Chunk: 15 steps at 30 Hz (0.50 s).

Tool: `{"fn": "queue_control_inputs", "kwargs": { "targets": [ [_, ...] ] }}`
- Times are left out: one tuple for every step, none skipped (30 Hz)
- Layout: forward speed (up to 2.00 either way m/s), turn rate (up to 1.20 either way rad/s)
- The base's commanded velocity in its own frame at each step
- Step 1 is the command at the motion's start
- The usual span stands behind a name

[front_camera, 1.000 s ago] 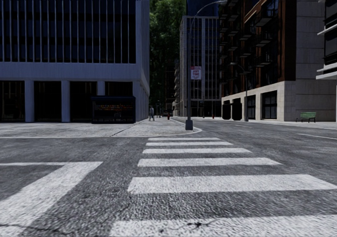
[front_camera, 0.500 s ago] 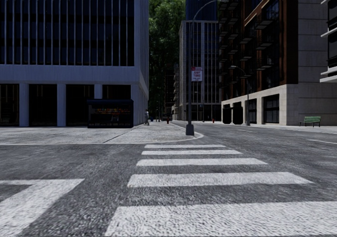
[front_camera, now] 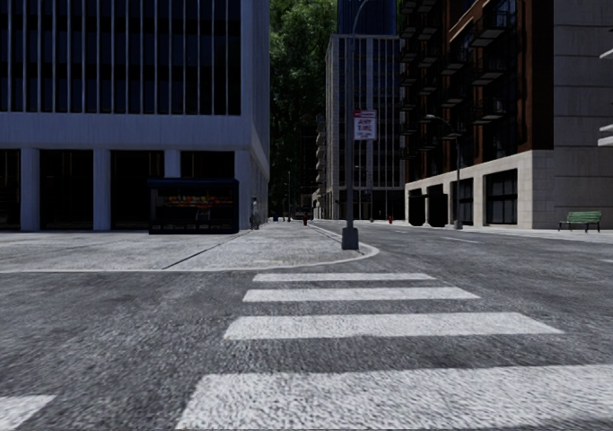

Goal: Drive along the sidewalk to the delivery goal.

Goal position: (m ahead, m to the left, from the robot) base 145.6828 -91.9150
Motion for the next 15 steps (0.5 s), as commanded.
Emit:
{"fn": "queue_control_inputs", "kwargs": {
  "targets": [
    [2.00,0.00],
    [2.00,0.00],
    [2.00,0.00],
    [2.00,0.00],
    [2.00,0.00],
    [2.00,0.00],
    [2.00,0.00],
    [2.00,0.00],
    [2.00,0.00],
    [2.00,0.00],
    [2.00,0.00],
    [2.00,0.00],
    [2.00,0.00],
    [2.00,0.00],
    [2.00,0.00]
  ]
}}
